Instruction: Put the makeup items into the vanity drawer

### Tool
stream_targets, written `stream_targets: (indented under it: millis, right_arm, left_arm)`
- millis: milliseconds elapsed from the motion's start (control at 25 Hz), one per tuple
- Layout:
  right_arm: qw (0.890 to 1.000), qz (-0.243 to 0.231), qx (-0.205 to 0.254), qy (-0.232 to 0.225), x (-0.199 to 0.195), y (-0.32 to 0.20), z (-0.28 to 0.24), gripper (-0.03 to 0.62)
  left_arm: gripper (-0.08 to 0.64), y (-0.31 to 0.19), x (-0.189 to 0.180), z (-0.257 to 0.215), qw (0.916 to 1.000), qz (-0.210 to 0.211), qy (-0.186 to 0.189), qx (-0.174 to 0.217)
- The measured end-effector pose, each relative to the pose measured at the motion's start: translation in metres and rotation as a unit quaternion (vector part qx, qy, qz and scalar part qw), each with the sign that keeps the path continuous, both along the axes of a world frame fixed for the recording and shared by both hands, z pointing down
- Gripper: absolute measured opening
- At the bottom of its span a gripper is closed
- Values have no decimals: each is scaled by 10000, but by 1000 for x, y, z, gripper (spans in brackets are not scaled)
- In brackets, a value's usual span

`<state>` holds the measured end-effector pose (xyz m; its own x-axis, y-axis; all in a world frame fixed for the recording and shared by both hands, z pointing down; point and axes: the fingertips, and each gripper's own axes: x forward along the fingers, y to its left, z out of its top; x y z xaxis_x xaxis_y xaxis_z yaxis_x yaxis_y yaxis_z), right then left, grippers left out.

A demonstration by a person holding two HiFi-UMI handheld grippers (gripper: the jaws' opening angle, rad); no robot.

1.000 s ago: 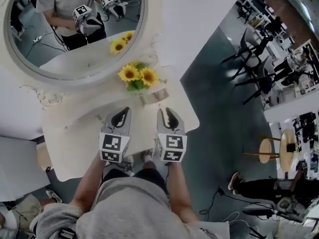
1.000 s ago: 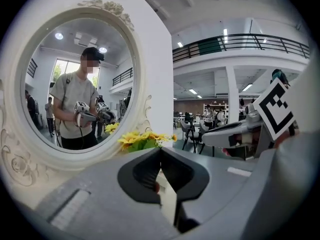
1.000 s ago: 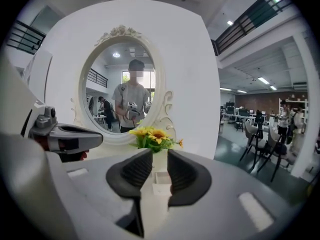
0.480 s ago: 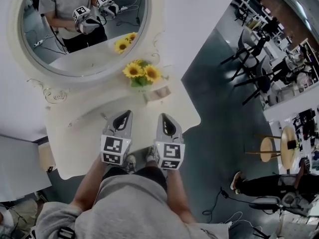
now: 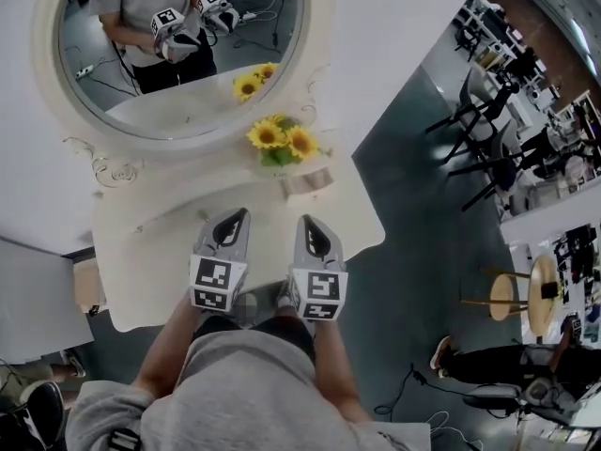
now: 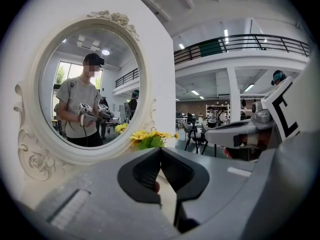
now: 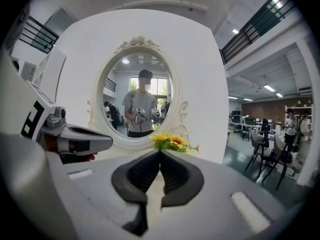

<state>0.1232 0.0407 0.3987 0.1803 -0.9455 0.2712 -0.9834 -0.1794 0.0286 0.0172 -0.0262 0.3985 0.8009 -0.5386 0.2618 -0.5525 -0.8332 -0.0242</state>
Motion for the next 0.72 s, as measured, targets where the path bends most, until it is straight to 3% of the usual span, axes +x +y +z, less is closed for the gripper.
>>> stream_targets:
  millis: [400,720]
  right_arm:
    - [9957,-920,-33,-26,-44,-47,-6,6]
    - [9833,-1814,-128,-45,-97,-85,1,6]
  left_arm:
    - [11,-25,-49,-1,9966,-822,-27,-51]
    - [11,-41,-106,5,9856,-1684,-74,-146]
